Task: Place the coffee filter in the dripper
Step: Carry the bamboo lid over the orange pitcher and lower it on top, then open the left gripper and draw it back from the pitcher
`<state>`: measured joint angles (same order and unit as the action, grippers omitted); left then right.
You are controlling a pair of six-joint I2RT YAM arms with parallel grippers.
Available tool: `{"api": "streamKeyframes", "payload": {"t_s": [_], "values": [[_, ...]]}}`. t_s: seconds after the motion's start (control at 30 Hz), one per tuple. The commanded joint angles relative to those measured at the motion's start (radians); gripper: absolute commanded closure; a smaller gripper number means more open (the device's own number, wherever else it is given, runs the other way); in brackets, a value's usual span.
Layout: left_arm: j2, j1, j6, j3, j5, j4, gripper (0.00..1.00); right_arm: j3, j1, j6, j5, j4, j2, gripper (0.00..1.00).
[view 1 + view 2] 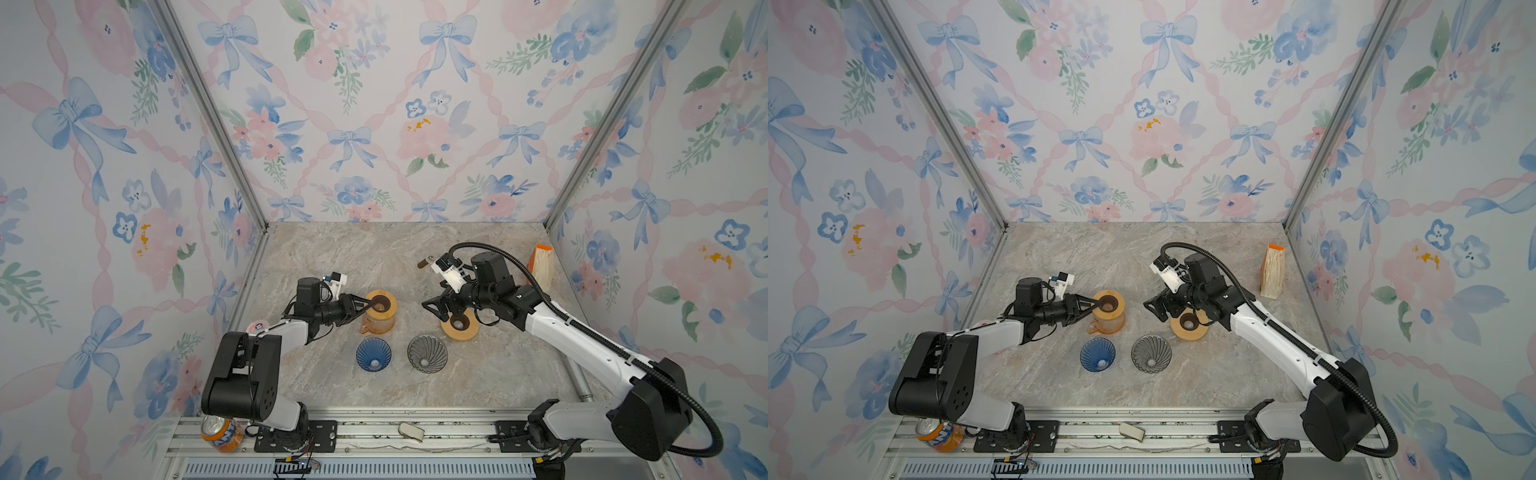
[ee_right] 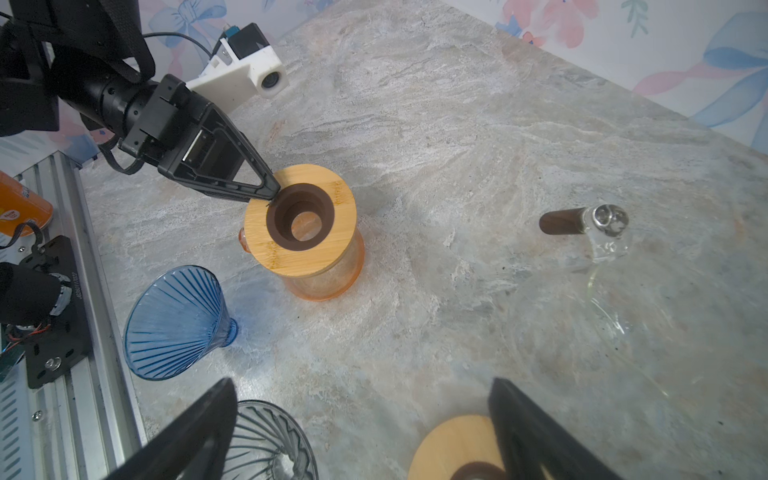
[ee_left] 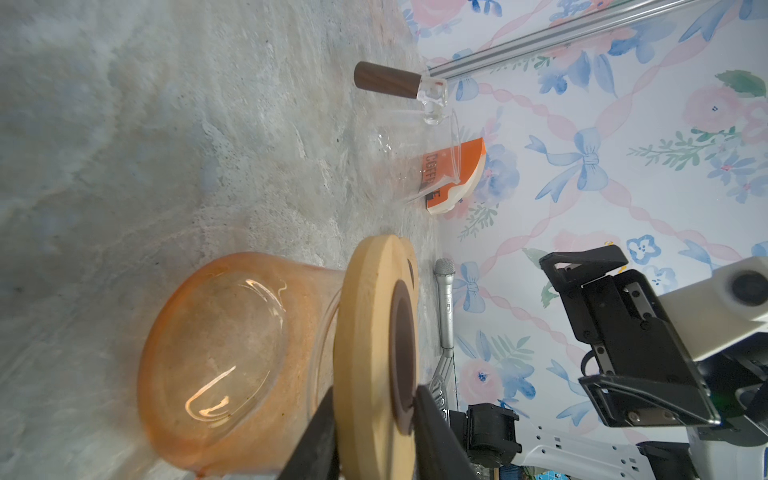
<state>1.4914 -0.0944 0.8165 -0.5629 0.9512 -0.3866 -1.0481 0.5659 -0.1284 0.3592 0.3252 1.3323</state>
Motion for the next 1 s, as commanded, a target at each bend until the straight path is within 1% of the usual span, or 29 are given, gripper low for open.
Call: {"api": "streamKeyframes", "payload": {"t_s": [0.0, 0.17, 0.47, 0.73, 0.9, 0.97], "values": [[-0.009, 0.012, -0.001, 0.008, -0.002, -0.005, 0.67, -0.031, 0.011, -0.010, -0.003, 0.011, 0.008, 0.04], [-0.019, 0.031, 0.001, 0.010, 0.012, -0.005, 0.64, -0.031, 0.011, -0.010, -0.004, 0.012, 0.008, 0.04], [-0.040, 0.057, 0.007, 0.014, 0.025, -0.006, 0.63, -0.034, 0.012, -0.014, -0.006, 0.014, 0.006, 0.03], [-0.076, 0.092, 0.029, 0.017, 0.040, 0.004, 0.57, -0.028, 0.012, -0.013, -0.012, -0.002, 0.002, 0.04], [-0.109, 0.099, 0.003, -0.002, 0.046, 0.068, 0.52, -0.025, 0.012, -0.010, -0.017, -0.010, -0.007, 0.03], [-0.131, 0.104, -0.054, -0.028, 0.054, 0.156, 0.48, -0.016, 0.012, -0.008, -0.022, -0.020, -0.015, 0.04]]}}
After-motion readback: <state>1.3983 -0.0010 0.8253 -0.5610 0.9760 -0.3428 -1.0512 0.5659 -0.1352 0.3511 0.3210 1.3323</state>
